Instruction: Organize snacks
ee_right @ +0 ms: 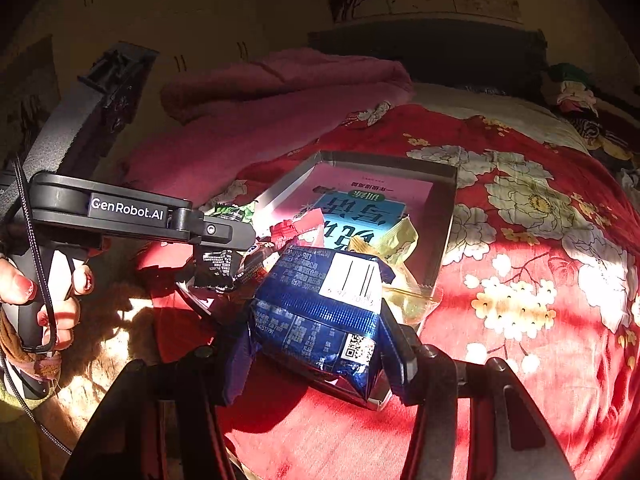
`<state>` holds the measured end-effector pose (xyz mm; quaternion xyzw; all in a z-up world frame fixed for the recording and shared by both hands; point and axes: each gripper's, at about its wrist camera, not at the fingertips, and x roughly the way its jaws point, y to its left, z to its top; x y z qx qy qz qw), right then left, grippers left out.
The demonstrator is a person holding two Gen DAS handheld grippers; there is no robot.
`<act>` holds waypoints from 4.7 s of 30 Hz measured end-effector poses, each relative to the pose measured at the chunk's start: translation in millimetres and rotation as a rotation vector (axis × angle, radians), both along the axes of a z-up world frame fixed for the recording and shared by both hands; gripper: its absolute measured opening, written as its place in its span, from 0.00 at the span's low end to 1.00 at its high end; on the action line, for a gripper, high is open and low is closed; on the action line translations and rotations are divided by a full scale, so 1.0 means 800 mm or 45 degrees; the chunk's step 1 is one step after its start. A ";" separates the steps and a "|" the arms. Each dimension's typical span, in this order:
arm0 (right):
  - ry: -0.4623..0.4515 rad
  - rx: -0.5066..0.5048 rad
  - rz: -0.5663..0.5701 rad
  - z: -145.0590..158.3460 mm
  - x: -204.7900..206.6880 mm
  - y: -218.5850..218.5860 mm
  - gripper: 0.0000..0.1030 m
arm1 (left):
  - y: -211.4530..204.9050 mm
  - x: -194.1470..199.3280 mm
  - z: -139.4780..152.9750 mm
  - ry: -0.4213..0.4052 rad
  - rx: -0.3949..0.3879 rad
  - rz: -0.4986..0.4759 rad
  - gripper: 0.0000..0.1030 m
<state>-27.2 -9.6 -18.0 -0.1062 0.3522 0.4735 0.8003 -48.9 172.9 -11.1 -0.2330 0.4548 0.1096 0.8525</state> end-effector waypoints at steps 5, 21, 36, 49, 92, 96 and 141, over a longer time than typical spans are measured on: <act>0.001 -0.027 -0.018 -0.007 0.006 0.006 0.54 | -0.005 0.006 -0.008 0.010 -0.007 -0.032 0.35; -0.072 -0.074 -0.033 -0.020 0.022 0.020 0.54 | -0.012 0.015 -0.020 0.031 -0.005 -0.063 0.35; -0.058 -0.084 -0.067 -0.022 0.051 0.027 0.55 | -0.018 0.021 -0.033 0.062 -0.010 -0.088 0.35; -0.036 -0.073 -0.054 -0.027 0.059 0.046 0.56 | -0.008 0.021 -0.039 0.077 -0.009 -0.054 0.35; -0.048 -0.034 -0.063 -0.009 0.035 0.000 0.71 | -0.012 0.022 -0.034 0.076 0.005 -0.056 0.38; -0.061 -0.020 -0.062 -0.003 0.029 -0.007 0.71 | -0.014 0.021 -0.028 0.064 0.016 -0.057 0.48; -0.040 0.013 -0.191 0.071 -0.038 -0.101 0.98 | -0.087 -0.084 0.041 -0.016 0.164 -0.016 0.78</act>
